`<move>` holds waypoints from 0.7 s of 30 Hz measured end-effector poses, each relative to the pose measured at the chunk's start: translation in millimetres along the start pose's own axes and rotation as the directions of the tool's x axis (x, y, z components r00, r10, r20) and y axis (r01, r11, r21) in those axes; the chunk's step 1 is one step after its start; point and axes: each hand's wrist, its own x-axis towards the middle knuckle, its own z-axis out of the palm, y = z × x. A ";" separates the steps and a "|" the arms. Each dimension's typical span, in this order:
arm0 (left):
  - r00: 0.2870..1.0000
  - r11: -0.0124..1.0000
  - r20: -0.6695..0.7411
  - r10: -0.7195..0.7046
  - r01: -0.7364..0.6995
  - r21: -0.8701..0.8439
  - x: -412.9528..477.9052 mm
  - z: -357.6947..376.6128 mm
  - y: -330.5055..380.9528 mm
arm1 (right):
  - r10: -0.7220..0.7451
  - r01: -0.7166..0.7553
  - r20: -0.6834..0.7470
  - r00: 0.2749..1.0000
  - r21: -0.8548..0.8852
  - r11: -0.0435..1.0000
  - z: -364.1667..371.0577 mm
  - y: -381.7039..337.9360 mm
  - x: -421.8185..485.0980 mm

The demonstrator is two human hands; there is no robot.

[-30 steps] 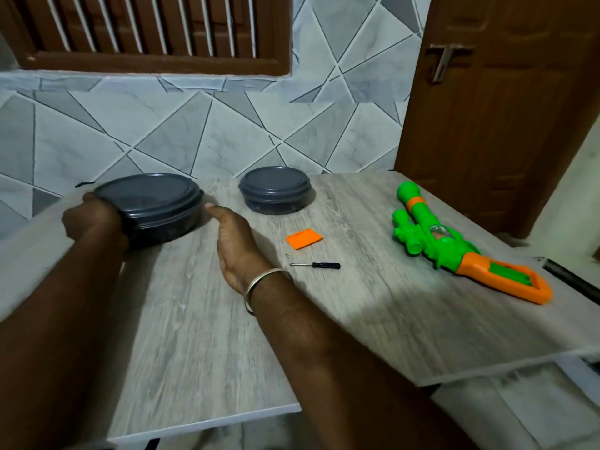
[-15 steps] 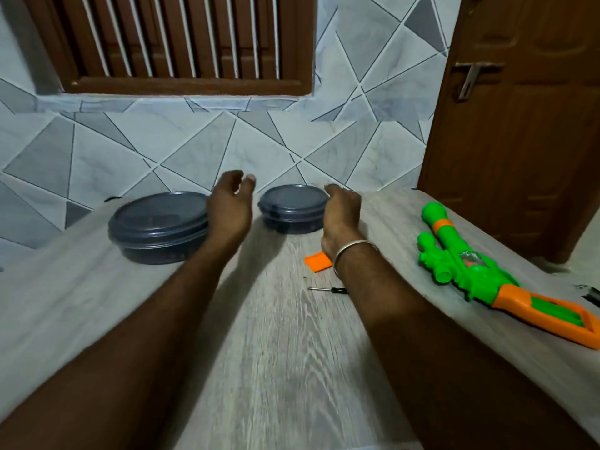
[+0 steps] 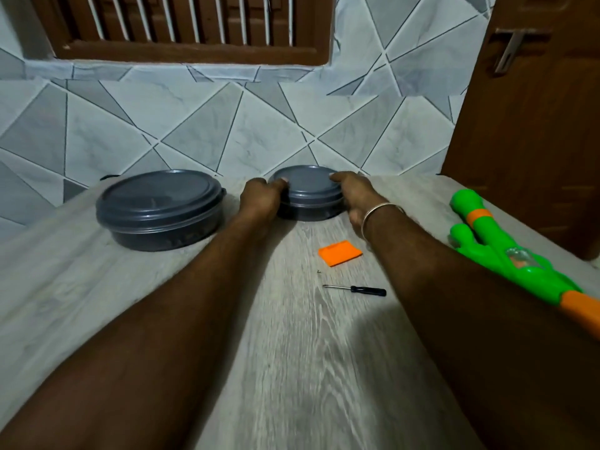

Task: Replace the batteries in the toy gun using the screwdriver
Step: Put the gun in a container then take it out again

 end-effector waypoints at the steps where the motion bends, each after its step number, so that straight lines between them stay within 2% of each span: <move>1: 1.000 1.000 -0.007 -0.001 0.001 -0.013 -1.9 -0.6 1.2 | -0.011 0.011 -0.003 1.000 -0.003 1.000 0.5 1.2 -2.0; 9: 0.986 0.997 -0.168 0.019 -0.032 -0.076 -46.7 -30.9 23.0 | -0.177 0.178 -0.021 0.984 0.028 0.984 12.1 -8.5 -61.2; 11: 0.980 0.994 -0.197 0.025 -0.044 -0.095 -72.2 -48.9 26.9 | -0.182 0.184 -0.037 0.983 0.045 0.982 18.3 -6.0 -90.3; 15: 0.958 0.989 -0.279 0.060 -0.094 -0.111 -128.0 -91.7 26.4 | -0.169 0.164 -0.097 0.981 -0.060 0.985 24.6 9.5 -162.3; 17: 0.951 0.990 -0.300 0.078 -0.109 -0.089 -156.5 -107.1 22.6 | -0.164 0.160 -0.100 0.981 -0.052 0.986 23.8 26.0 -196.7; 21: 0.958 0.996 -0.286 0.023 -0.048 -0.079 -199.5 -132.3 7.3 | -0.161 0.156 -0.154 0.975 -0.043 0.987 20.4 49.8 -251.4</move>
